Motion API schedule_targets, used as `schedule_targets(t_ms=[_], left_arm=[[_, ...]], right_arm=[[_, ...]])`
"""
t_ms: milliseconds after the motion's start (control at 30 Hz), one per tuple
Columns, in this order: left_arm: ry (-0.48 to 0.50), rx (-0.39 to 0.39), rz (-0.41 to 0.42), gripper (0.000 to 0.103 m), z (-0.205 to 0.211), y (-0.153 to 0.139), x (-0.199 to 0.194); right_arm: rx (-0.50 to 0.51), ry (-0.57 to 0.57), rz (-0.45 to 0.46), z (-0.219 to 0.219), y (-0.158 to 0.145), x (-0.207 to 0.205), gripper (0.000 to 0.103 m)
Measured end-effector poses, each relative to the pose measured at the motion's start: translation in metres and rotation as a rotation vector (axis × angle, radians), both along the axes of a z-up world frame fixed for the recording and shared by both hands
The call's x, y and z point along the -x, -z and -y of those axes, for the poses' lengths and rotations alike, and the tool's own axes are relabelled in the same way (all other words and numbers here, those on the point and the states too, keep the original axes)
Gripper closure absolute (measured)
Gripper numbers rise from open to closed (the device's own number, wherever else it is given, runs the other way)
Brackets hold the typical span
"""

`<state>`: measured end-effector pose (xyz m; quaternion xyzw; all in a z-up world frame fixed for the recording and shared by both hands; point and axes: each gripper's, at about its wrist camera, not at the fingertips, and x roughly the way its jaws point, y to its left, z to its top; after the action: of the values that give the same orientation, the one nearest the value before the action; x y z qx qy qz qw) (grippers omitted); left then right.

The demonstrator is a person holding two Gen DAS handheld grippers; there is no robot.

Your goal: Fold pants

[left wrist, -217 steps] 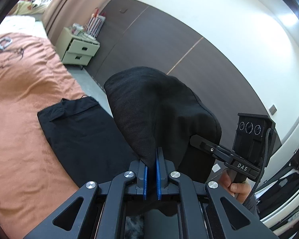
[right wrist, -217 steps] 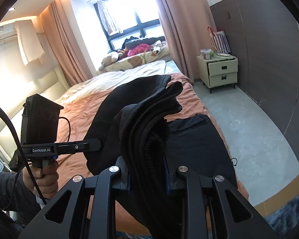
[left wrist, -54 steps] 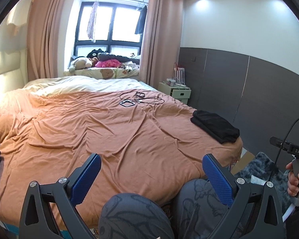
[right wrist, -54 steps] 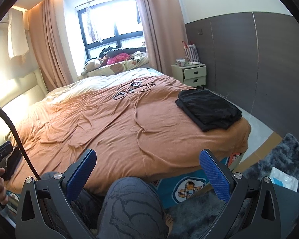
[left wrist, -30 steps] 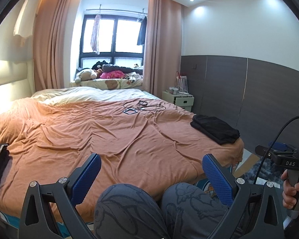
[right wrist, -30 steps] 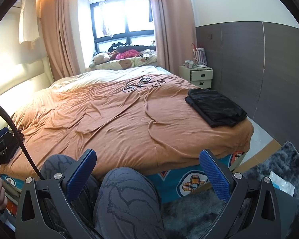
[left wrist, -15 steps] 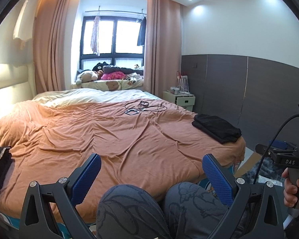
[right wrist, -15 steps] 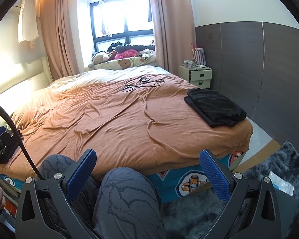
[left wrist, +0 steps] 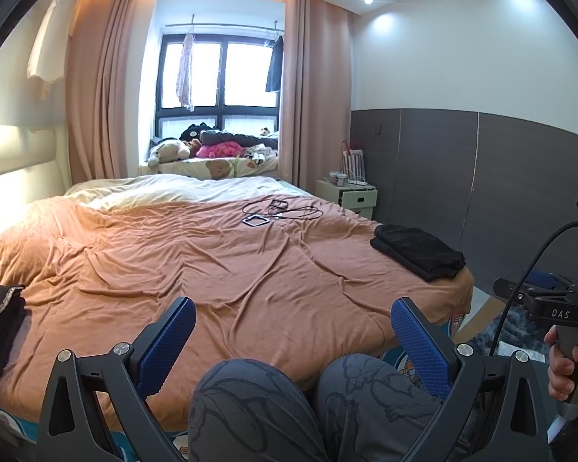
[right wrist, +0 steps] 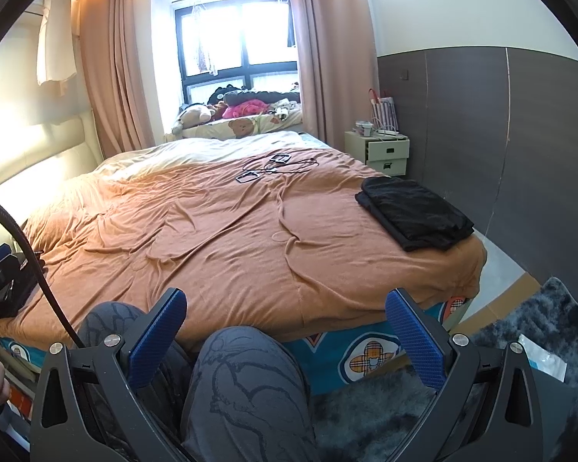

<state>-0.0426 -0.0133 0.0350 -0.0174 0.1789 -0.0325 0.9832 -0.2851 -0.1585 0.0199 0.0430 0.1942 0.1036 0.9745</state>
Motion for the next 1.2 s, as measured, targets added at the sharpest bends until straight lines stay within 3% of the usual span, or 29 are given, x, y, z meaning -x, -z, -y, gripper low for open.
schedule_targets(t_ms=[1200], left_arm=[[-0.005, 0.021, -0.002, 0.001, -0.005, 0.0, 0.006]], right_arm=[[0.041, 0.01, 0.023, 0.01, 0.0, -0.004, 0.0]])
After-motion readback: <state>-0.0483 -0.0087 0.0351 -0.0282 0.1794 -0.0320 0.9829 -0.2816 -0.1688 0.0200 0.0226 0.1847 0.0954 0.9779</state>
